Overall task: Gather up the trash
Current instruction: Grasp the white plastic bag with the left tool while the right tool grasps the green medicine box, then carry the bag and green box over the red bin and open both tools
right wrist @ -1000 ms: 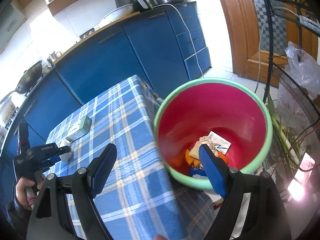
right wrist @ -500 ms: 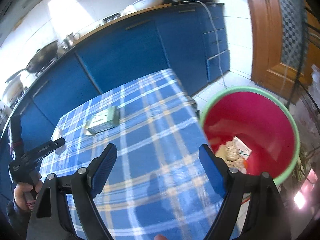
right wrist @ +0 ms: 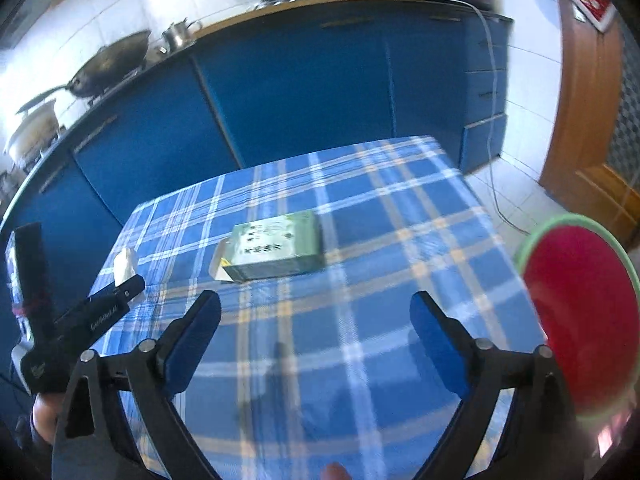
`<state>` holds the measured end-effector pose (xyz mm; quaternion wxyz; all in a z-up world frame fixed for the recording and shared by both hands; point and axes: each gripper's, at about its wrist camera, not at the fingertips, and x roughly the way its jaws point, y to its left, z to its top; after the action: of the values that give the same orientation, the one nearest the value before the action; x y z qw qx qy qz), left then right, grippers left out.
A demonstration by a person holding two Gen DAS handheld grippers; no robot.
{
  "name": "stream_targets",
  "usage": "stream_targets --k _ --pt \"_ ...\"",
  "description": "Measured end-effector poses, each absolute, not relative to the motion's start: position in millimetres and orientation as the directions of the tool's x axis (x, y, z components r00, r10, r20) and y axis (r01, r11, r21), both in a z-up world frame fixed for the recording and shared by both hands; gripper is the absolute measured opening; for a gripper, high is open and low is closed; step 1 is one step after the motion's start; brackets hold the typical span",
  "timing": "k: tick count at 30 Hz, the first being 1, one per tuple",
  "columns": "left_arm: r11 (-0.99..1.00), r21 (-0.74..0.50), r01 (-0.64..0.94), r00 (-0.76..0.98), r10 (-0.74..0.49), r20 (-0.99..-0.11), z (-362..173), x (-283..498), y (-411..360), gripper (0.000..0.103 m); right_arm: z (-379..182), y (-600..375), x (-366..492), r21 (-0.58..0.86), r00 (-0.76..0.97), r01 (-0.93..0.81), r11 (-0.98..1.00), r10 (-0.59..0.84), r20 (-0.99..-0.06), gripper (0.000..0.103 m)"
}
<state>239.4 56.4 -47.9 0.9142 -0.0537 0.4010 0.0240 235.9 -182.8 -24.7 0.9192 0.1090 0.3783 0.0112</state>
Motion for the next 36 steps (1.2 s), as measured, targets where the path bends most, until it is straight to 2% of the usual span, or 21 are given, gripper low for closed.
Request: stream_targets --k 1,20,23,24,25,27,36 --pt "0.992 -0.09 -0.09 0.673 -0.006 -0.74 -51.0 240.8 59.2 0.037 -26.2 -178.2 241.4 0.198 0.71 0.057 0.979 0.1 -0.697 0.102" --pt "0.985 -0.151 -0.086 0.664 -0.057 -0.746 -62.0 244.6 67.7 0.037 -61.2 -122.9 316.5 -0.004 0.666 -0.024 1.0 0.013 -0.746 0.102" --pt "0.984 -0.154 -0.083 0.663 -0.061 -0.746 -61.7 244.2 67.4 0.037 -65.0 -124.8 320.3 0.014 0.652 -0.018 1.0 0.022 -0.758 0.101" --pt "0.984 -0.155 -0.083 0.663 -0.062 -0.746 -61.7 244.0 67.2 0.037 -66.3 -126.4 320.9 0.031 0.646 -0.015 0.999 0.033 -0.762 0.099" --pt "0.985 -0.155 -0.082 0.663 -0.062 -0.746 -61.6 244.0 67.0 0.037 -67.0 -128.0 321.7 0.041 0.643 -0.009 0.999 0.037 -0.765 0.091" --pt "0.984 -0.157 -0.081 0.663 -0.064 -0.746 -61.6 244.1 66.7 0.037 -69.2 -131.2 322.4 0.07 0.632 -0.005 0.998 0.058 -0.773 0.088" --pt "0.984 -0.165 -0.066 0.668 -0.079 -0.74 -60.0 242.0 64.8 0.037 -59.2 -133.1 303.3 0.096 0.659 -0.018 0.995 0.084 -0.748 0.087"
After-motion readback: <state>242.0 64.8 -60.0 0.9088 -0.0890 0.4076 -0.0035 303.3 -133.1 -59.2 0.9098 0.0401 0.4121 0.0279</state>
